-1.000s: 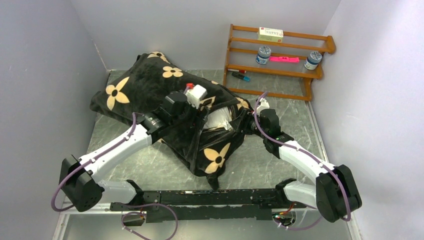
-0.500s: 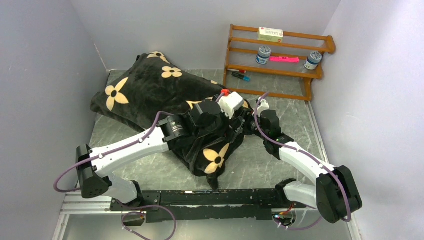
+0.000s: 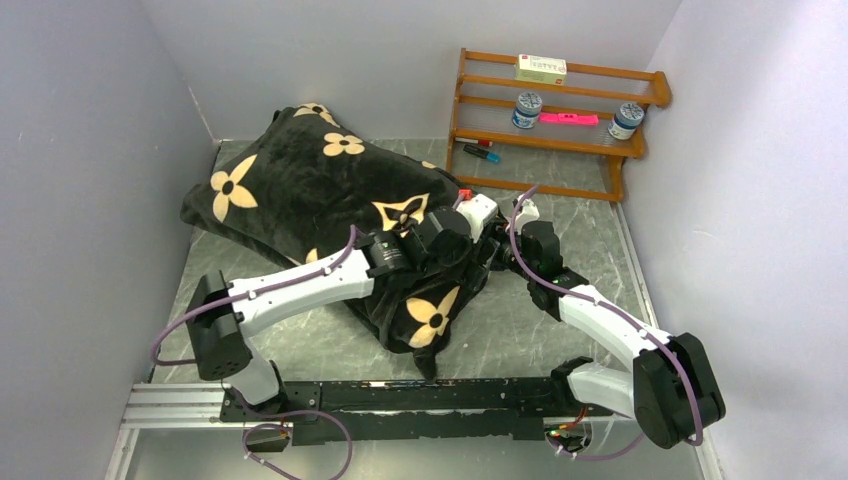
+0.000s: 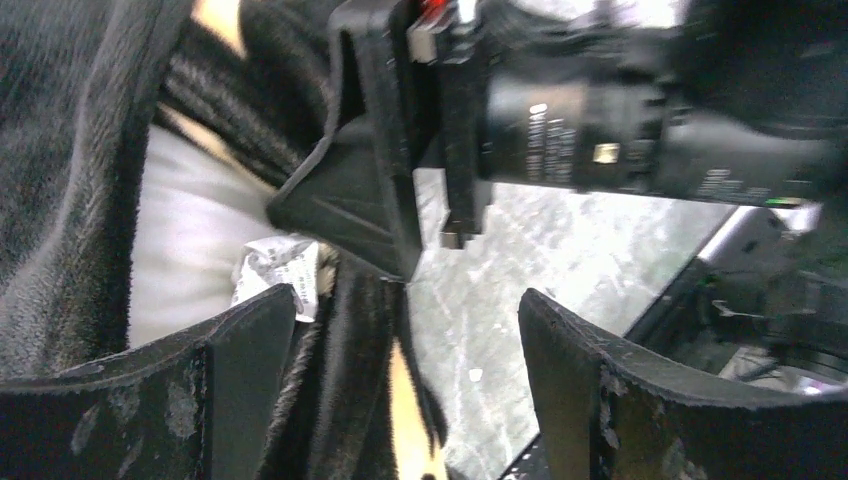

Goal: Remove the pillowcase from the pillow
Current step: Remove the pillow from the pillowcase.

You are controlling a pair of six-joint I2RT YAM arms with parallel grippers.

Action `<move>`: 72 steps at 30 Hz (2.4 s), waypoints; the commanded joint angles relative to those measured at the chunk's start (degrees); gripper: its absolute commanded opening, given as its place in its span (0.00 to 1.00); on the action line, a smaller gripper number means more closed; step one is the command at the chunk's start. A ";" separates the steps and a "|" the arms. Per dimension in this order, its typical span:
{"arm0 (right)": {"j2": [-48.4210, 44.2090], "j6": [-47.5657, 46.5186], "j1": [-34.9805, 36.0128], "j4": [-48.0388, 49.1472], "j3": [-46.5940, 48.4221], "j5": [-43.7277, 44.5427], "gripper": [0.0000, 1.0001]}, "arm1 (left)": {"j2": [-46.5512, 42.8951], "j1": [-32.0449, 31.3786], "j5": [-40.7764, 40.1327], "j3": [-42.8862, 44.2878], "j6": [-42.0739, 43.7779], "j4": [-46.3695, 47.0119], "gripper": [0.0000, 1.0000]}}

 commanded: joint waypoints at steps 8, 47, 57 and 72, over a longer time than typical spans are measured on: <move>-1.57 -1.96 -0.20 -7.10 -2.15 1.95 0.61 | 7.64 4.23 -18.03 8.39 5.58 -10.18 0.88; -0.99 -1.92 -0.19 -8.10 -0.98 1.79 0.61 | 4.18 9.71 -6.98 4.84 6.11 -4.76 0.95; -2.08 -2.57 -0.21 -8.69 -1.54 4.34 0.61 | 7.56 13.91 -19.22 6.56 3.11 -8.04 0.94; -2.47 -5.45 -0.21 -8.08 -0.20 3.87 0.62 | 9.24 13.36 -13.72 -2.26 0.16 -4.59 0.96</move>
